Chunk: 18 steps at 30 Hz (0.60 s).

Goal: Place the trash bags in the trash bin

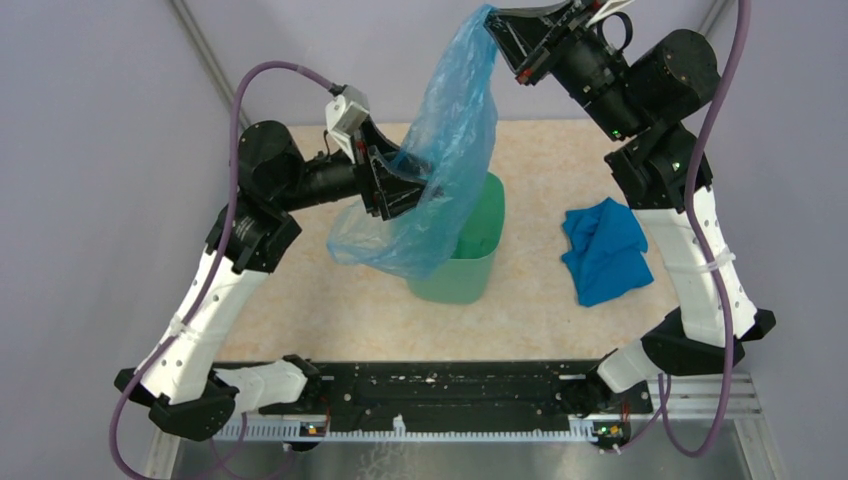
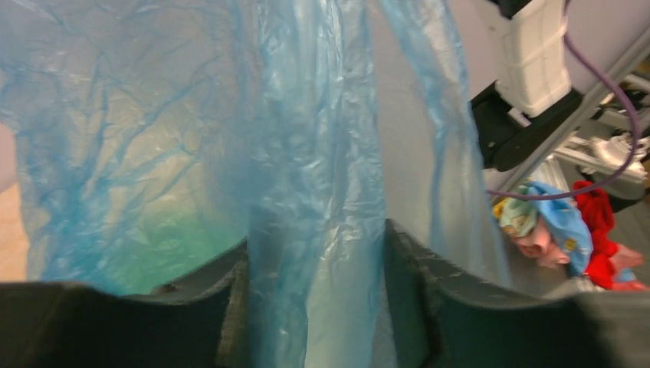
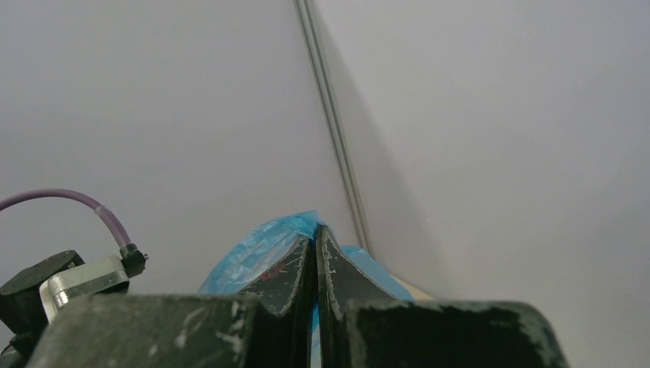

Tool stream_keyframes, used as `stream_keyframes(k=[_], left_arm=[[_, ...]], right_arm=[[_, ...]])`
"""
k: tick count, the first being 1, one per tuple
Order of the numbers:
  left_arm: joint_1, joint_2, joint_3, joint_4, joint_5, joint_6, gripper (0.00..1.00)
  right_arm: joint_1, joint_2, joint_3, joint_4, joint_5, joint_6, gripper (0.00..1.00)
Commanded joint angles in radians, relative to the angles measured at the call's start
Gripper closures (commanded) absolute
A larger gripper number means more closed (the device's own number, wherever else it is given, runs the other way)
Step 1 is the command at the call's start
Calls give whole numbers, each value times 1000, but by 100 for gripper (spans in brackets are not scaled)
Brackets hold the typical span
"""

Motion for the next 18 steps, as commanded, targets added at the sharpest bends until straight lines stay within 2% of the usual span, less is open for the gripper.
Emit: stream_keyframes(k=[1, 4, 7, 10, 13, 16, 17, 18], left_arm=[[-24, -13, 28, 70, 56, -28, 53], [-28, -24, 15, 74, 1, -41, 80], [-28, -40, 13, 15, -192, -43, 98], [-27, -37, 38, -96, -436, -58, 100], [-27, -35, 41, -161, -573, -90, 100], [-28, -34, 32, -194, -630, -107, 100], [-27, -34, 22, -201, -642, -110, 100], [-27, -32, 17, -204, -654, -111, 100]], right_arm=[[-4, -28, 32, -7, 22, -33, 100], [-3, -29, 12, -30, 45, -51, 100], [-3, -33, -17, -68, 73, -66, 100], [-3, -48, -51, -119, 108, -85, 100], [-3, -92, -103, -173, 153, -109, 100], [-3, -159, -207, -189, 187, -129, 91], [-3, -178, -241, -193, 194, -132, 87], [-3, -195, -276, -200, 198, -132, 77]])
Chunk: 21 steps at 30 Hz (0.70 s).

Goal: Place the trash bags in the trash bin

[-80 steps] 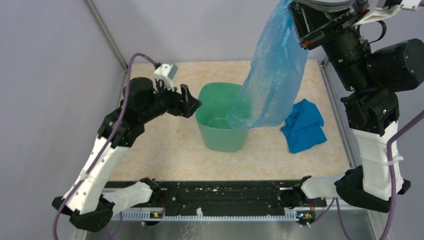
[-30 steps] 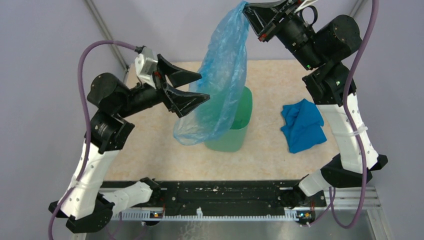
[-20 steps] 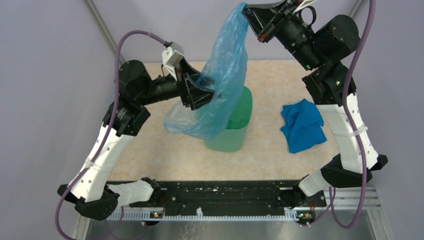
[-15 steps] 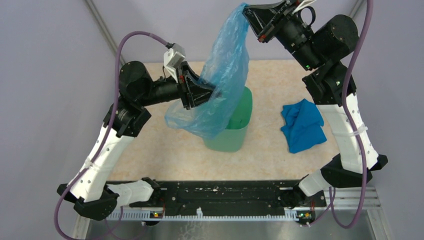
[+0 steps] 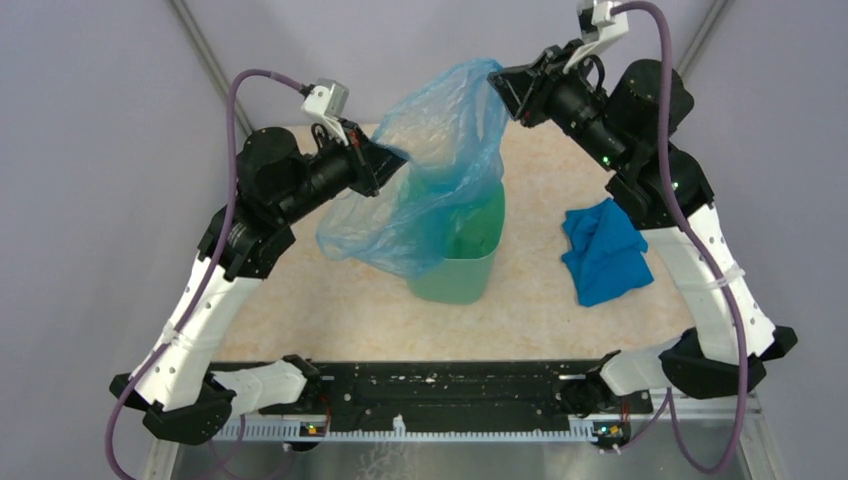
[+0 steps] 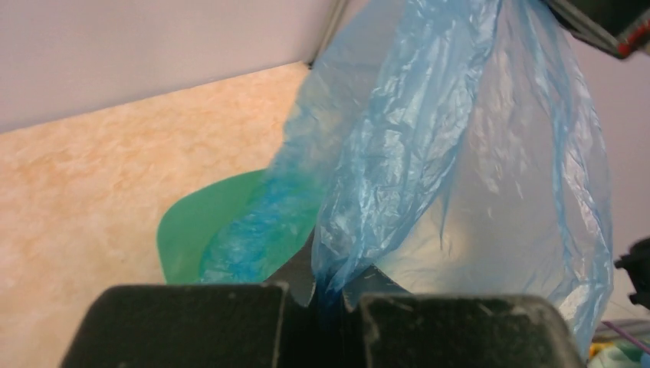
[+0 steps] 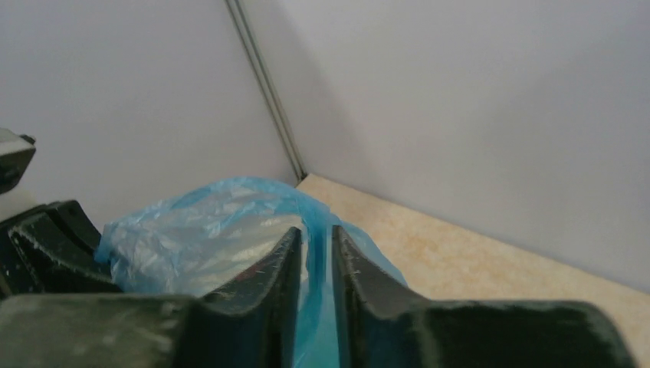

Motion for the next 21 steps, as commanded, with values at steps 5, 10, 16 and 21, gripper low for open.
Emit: stream_keyframes(k=[5, 10, 16, 21], left_arm=[[-1, 20, 7, -47, -167, -29, 100], [-2, 57, 13, -29, -145, -21, 100], [-1, 81, 23, -23, -142, -16, 100], [-1, 75, 13, -26, -117, -15, 100]], right_arm=[[-3, -132, -109, -112, 42, -7, 40], [-3, -168, -91, -203, 104, -21, 20], [-4, -193, -120, -267, 89, -34, 13], [-3, -226, -230, -220, 53, 44, 13]])
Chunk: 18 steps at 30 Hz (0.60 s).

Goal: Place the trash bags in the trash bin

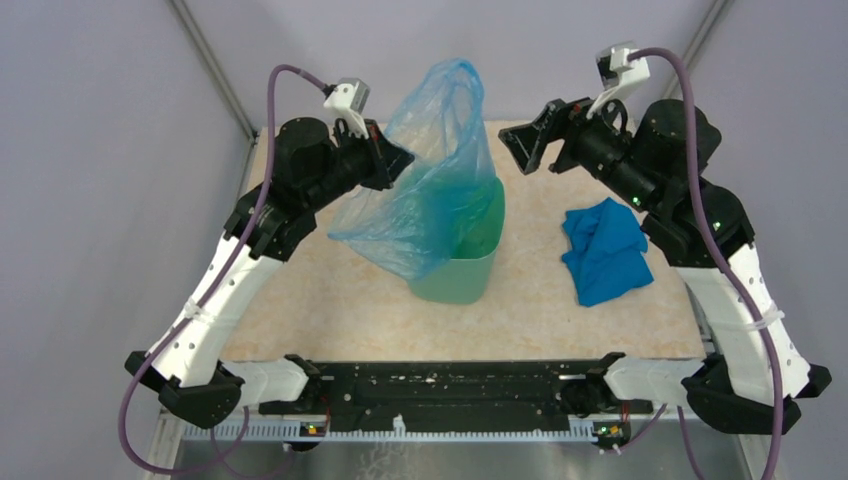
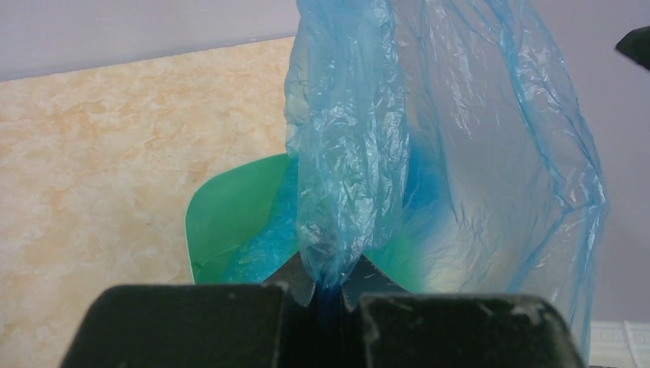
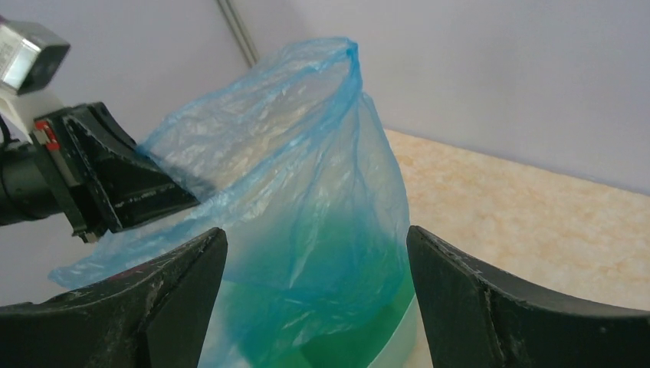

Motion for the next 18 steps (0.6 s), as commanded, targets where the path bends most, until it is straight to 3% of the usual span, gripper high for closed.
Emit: stream_keyframes(k=[1, 9, 18], left_arm=[[0, -20, 1, 40, 21, -3, 100], [0, -23, -94, 72, 36, -39, 100], [0, 6, -173, 100, 68, -52, 100]], right_arm=[[-4, -24, -64, 15, -4, 64, 13], [0, -23, -153, 31, 26, 121, 13], [76, 18, -127, -107, 126, 99, 13]])
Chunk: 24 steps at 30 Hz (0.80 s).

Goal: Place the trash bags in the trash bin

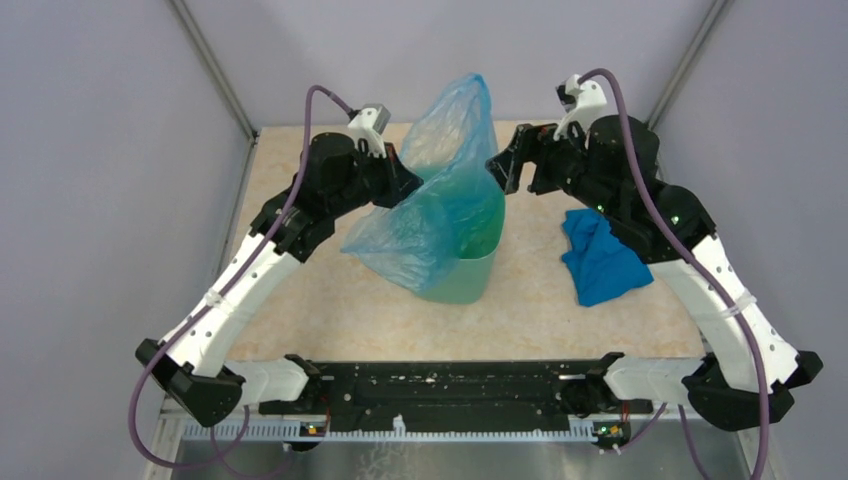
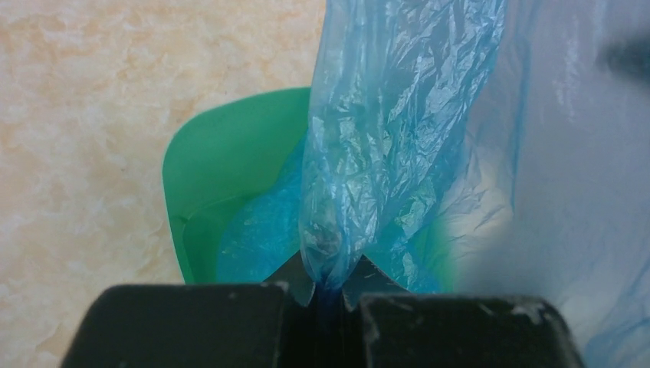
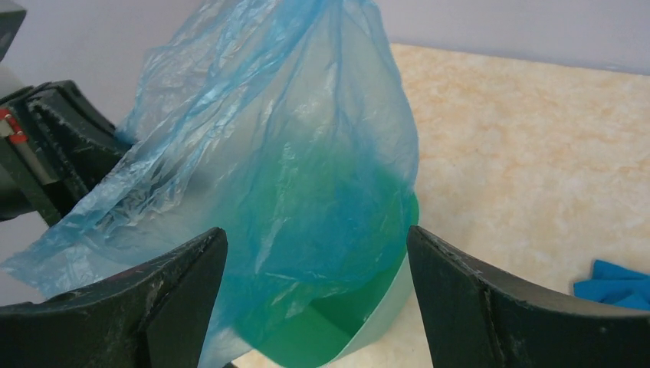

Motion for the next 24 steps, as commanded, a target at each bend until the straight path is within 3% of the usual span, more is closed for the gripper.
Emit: stream_keyframes(k=[1, 4, 14, 22, 24], left_arm=[[-1, 10, -23, 69, 31, -19, 100], [0, 15, -32, 98, 48, -30, 100], [4, 55, 95, 38, 23, 27, 100], [14, 39, 110, 13, 27, 51, 100], [16, 40, 118, 7, 25, 57, 100]], right_arm=[[84, 41, 76, -95, 99, -10, 13], [162, 49, 101, -148, 190, -41, 14], [168, 15, -66, -72, 167, -128, 18], [169, -45, -337, 229, 115, -244, 19], [169, -38, -359, 274, 90, -244, 27]])
